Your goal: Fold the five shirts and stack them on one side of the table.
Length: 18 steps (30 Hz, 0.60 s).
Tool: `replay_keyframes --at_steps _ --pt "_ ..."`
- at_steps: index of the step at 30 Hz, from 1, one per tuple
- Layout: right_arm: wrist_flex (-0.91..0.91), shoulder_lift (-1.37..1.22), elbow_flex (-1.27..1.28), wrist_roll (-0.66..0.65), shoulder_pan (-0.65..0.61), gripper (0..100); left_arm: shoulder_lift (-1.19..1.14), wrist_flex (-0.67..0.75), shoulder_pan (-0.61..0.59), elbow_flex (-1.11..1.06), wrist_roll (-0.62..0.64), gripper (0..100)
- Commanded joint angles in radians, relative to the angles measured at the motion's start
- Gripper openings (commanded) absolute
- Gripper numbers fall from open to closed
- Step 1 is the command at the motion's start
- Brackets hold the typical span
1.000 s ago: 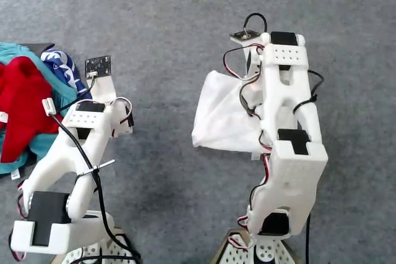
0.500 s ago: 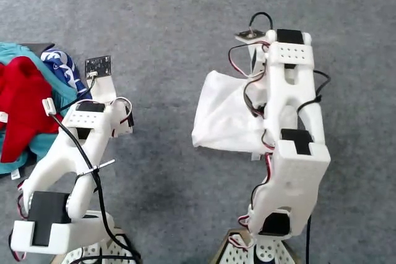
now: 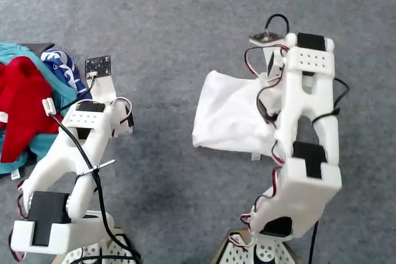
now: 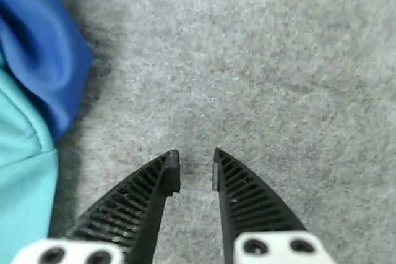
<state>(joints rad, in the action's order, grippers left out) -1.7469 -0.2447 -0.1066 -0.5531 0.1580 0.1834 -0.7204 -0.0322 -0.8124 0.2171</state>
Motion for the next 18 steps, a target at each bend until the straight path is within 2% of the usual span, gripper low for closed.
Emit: replay_keyframes --at_steps 1,10,18 --pt "-0.005 0.130 0.070 -0.037 0.040 1.5 0.006 0.000 -0.004 0.050 0.003 11" --pt "-0.003 0.239 0.196 -0.137 0.204 1.5 0.006 0.000 -0.002 0.048 0.002 11" --pt "0.071 0.245 0.351 -0.129 0.244 1.5 0.005 0.000 -0.002 0.047 0.002 11"
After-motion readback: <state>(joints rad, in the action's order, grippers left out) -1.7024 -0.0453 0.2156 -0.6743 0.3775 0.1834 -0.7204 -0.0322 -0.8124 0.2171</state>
